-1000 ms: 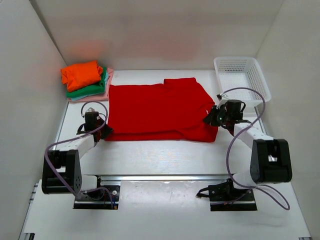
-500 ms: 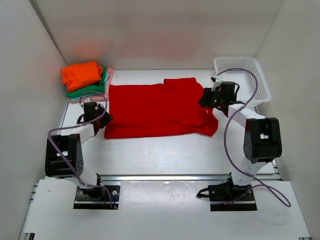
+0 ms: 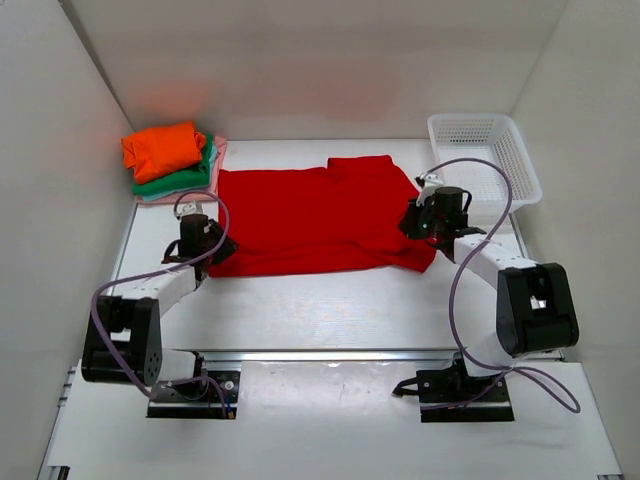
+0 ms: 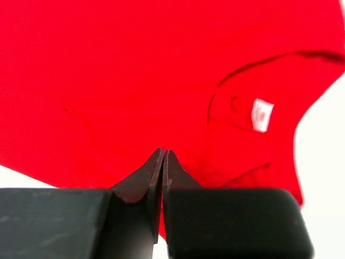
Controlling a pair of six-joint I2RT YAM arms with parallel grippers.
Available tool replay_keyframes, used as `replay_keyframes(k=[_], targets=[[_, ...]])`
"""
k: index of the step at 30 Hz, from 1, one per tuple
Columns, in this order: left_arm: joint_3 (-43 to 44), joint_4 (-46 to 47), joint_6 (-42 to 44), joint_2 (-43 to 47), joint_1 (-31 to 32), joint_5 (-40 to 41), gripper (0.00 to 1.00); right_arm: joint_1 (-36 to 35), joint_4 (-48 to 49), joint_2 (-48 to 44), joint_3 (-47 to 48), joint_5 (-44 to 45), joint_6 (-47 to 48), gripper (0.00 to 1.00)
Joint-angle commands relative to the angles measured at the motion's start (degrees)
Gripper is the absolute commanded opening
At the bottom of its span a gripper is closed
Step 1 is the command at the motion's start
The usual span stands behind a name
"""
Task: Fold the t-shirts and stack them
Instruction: Fold the flattened tshirt in 1/3 of the way
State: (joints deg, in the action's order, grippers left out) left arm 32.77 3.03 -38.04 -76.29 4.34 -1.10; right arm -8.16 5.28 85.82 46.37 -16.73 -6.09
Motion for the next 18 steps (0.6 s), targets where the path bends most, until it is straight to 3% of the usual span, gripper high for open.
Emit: replay_keyframes(k=[1,5,8,12,18], targets=[[4.73,-3.01,0.42,-4.98,1.98,4.79,0.37,-0.37,1.41,3.37,0.82,1.18,-1.73,0.0],[14.22,-16.88,3.75,-14.65,5.58,6.46,0.33,-1.15,-5.08,6.46,1.8,1.7,-4.63,0.0],[15.74,-22.96,6.22,-18.79,8.13,6.38,0.33,-3.0,-12.21,6.9,1.62,3.8,-6.39,0.01],[16.62,-30.35,8.16,-18.72,10.16,6.73,0.27,-4.93,-22.04,7.7,0.04,3.38,-9.64,0.0],[11.53,-39.49,8.16,-14.42,12.26,0.32,0.23,-10.37,-26.2,-3.79,-11.89,3.54,-16.22,0.01]])
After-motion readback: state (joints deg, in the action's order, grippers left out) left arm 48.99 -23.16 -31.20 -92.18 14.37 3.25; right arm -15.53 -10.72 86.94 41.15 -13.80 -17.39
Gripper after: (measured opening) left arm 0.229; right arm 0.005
